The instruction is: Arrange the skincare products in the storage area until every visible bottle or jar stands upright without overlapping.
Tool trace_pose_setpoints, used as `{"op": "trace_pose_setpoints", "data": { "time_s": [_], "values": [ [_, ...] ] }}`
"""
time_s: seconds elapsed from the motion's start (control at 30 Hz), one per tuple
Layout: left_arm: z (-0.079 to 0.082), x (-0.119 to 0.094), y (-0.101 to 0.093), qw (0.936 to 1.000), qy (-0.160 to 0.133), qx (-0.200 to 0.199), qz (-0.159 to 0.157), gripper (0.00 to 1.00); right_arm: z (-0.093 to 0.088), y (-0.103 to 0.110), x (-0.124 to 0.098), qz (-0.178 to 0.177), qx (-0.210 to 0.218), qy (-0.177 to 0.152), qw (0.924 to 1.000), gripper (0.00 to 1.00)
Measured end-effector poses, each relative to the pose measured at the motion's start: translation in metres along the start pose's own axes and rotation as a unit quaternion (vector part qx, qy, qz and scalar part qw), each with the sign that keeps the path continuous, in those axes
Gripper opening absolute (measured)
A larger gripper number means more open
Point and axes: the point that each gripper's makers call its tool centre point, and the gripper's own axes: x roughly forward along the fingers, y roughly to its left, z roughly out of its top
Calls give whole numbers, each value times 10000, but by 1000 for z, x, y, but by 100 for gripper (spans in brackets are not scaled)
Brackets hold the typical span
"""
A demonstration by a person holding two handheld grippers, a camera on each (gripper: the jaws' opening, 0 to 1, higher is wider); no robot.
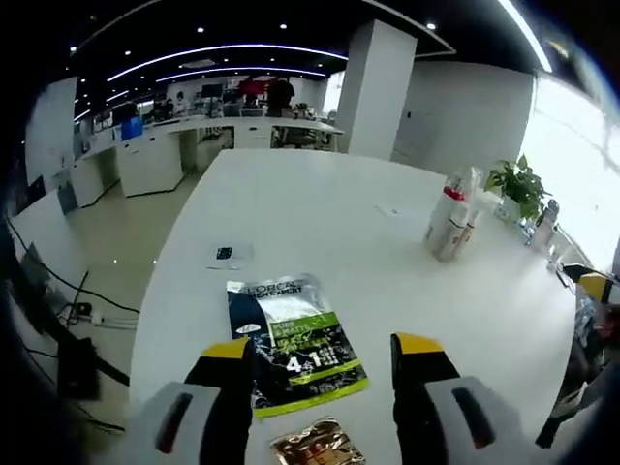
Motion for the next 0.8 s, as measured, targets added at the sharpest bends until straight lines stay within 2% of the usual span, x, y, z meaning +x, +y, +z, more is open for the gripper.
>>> {"op": "trace_pose_setpoints", "data": {
  "time_s": [0.2, 0.37, 0.4, 0.6, 0.73, 0.8],
  "values": [
    [4, 20, 5, 9994, 60, -92, 317, 89, -2, -15, -10, -130, 12, 71, 9999, 39],
    [3, 38, 11, 9971, 318, 125, 674, 99, -1, -24, -16, -199, 20, 87, 9998, 39],
    [2, 42, 14, 9962, 397, 138, 762, 99, 0, -26, -19, -233, 15, 73, 9997, 39],
    [-2, 60, 9, 9943, 695, 259, 762, 99, -9, -36, -31, -370, 56, 179, 9991, 39],
    [-14, 70, -1, 9913, 983, 390, 782, 99, -15, -47, -39, -494, 112, 278, 9983, 38],
    [-24, 71, -9, 9881, 1247, 492, 758, 99, -16, -51, -43, -539, 154, 295, 9980, 38]
  ]
}}
